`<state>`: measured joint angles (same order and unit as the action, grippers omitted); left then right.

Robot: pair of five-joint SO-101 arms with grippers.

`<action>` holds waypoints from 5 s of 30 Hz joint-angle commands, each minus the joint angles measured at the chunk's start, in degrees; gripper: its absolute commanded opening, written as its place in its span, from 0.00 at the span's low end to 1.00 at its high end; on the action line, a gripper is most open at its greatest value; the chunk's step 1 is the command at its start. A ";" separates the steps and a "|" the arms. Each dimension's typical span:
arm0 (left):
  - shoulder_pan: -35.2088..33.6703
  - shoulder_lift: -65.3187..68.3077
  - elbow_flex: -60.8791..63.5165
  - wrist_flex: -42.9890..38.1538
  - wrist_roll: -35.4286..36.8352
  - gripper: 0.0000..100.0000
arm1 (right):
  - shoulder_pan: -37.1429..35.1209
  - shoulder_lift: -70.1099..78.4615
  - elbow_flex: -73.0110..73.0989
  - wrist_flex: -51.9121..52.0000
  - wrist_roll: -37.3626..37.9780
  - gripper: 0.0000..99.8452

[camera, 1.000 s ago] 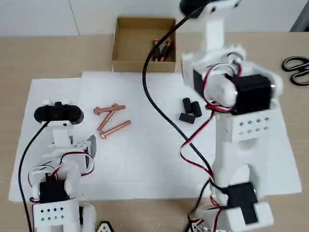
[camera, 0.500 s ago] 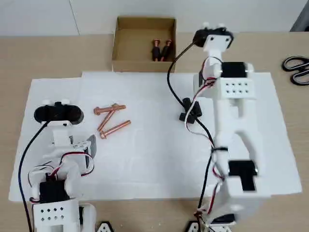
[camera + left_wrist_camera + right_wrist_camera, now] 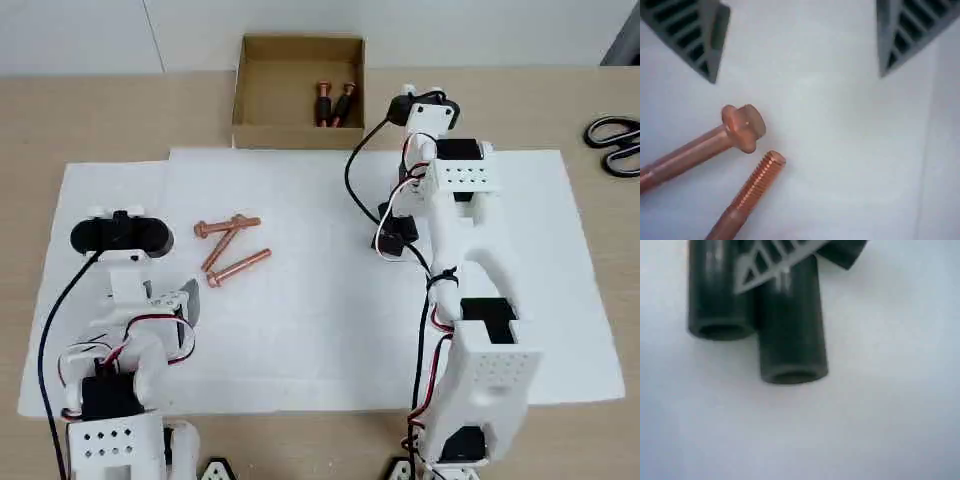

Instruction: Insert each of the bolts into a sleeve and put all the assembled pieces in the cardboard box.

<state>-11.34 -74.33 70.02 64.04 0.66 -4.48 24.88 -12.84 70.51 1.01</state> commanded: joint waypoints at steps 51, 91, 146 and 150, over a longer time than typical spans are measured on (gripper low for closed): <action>0.00 -0.79 -0.13 0.18 -0.09 0.20 | 2.33 1.36 -5.71 14.37 2.29 0.07; 0.09 14.15 -18.77 6.95 -2.29 0.20 | 2.07 -11.30 -6.33 21.58 6.59 0.00; 17.14 90.02 -58.77 -1.14 -6.07 0.06 | 2.15 -11.12 -5.54 23.43 6.33 0.00; 17.41 90.02 -62.64 3.08 -6.07 0.05 | 2.15 -11.12 -2.55 22.90 6.33 0.00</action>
<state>4.04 16.40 11.47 64.84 -5.32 -2.29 17.49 -16.09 93.63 6.73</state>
